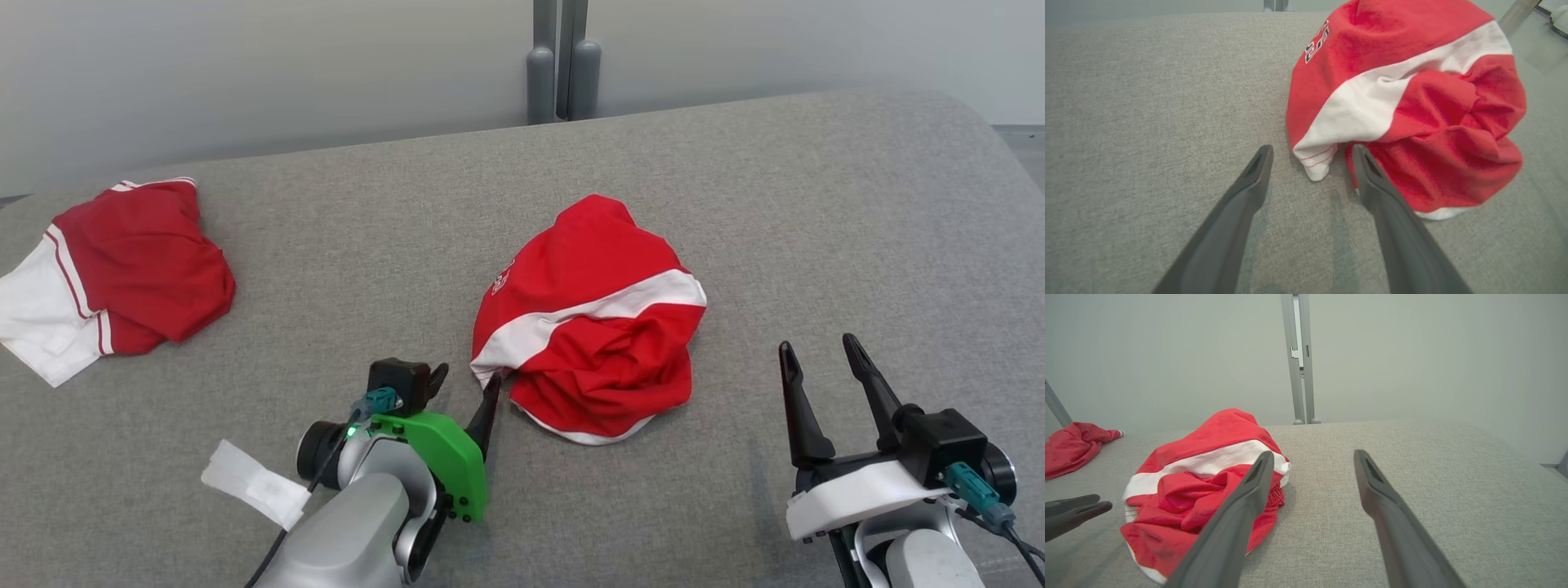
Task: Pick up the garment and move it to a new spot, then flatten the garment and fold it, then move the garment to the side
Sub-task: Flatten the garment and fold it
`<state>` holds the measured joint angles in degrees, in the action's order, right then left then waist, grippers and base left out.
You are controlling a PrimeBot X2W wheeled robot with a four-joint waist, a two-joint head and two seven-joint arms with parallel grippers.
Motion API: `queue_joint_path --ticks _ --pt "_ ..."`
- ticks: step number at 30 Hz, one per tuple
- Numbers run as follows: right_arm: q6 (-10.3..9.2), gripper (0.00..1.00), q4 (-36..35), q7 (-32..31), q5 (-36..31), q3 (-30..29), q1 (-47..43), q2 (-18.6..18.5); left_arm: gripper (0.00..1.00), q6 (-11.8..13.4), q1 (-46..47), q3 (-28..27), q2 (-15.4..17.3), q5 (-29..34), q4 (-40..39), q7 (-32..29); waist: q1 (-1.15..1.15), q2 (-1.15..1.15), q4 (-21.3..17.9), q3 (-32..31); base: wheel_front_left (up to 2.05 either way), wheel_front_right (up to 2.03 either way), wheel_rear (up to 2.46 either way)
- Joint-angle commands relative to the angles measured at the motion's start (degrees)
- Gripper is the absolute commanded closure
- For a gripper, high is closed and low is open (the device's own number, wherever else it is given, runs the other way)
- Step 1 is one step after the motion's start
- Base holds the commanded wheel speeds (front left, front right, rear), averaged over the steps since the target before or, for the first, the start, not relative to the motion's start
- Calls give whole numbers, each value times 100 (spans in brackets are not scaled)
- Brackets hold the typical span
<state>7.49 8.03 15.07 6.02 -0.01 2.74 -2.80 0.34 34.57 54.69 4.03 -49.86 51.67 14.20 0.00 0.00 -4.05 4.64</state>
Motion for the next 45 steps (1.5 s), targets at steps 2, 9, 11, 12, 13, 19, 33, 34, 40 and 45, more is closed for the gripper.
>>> queue_joint_path --ticks 2,9,11,12,13,19,33,34,40,45 --pt "0 0 0 21 -32 4 -34 -17 0 -51 -83 -61 18 -81 236 38 0 0 -103 57 0 0 0" --pt "0 0 -14 21 -38 16 74 -16 0 -170 69 -210 -28 -268 656 51 0 0 -349 227 0 0 0" --pt "0 0 -21 21 -36 15 93 -16 0 -174 100 -237 -33 -280 705 53 0 0 -389 258 0 0 0" --pt "0 0 -28 21 -37 6 106 -16 0 -185 129 -262 -34 -285 744 54 0 0 -430 289 0 0 0" --pt "0 0 -32 21 -42 -2 113 -17 0 -199 152 -293 -38 -304 784 60 0 0 -466 312 0 0 0" --pt "0 0 -40 21 -51 -15 125 -15 7 -334 258 -374 -68 -392 948 89 0 0 -633 416 0 0 0" --pt "0 0 16 21 -73 -96 -1 -15 100 -426 500 -192 99 -34 1281 102 0 0 -327 253 0 0 0" --pt "0 0 16 21 -70 -108 -3 -16 100 -438 520 -172 135 -19 1296 102 0 0 -279 232 0 0 0" --pt "0 0 30 21 -31 -116 -52 -16 100 -507 638 8 413 168 1403 -69 0 0 -31 129 0 0 0" --pt "0 0 48 21 2 -106 -69 -16 100 -417 705 240 635 359 1501 -317 0 0 80 100 0 0 0"
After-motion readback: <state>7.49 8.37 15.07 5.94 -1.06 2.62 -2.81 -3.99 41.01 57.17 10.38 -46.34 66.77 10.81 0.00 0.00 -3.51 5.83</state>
